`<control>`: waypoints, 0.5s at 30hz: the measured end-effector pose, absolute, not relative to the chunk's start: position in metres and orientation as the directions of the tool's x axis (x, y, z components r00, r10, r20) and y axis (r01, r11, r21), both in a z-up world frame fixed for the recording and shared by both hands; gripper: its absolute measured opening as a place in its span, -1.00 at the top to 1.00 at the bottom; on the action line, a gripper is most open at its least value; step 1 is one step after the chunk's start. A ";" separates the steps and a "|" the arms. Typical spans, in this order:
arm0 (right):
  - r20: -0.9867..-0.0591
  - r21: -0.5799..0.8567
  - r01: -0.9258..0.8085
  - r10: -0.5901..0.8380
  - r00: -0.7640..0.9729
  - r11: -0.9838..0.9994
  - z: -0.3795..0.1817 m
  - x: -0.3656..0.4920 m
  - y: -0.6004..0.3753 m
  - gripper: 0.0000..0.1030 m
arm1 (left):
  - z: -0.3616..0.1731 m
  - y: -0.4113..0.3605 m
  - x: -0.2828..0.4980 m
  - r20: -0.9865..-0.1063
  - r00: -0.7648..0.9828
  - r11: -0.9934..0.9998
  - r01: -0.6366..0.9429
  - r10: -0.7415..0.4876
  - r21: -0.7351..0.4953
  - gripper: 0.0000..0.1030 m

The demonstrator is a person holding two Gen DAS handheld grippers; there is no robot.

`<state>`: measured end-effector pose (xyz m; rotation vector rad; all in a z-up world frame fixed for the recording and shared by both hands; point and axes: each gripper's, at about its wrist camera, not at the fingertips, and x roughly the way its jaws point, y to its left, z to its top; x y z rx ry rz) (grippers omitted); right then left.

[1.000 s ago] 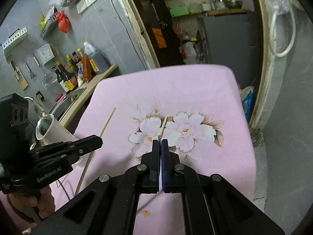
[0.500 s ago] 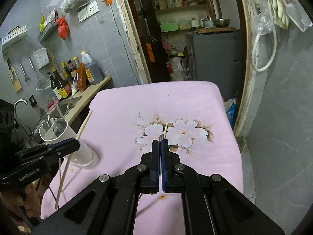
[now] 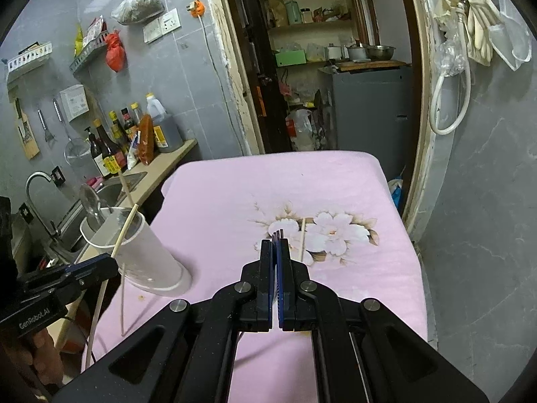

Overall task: Organize utensils
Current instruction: 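Carry the chopstick over the white caddy with the left tool while the right tool follows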

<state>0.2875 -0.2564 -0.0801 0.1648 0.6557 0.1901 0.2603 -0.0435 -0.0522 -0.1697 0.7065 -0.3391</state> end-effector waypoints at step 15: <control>-0.473 0.180 -0.140 0.211 0.855 0.974 -0.027 0.268 -0.226 0.96 | -0.018 0.023 0.266 -0.474 0.807 0.914 0.188 -0.352 -0.359 0.90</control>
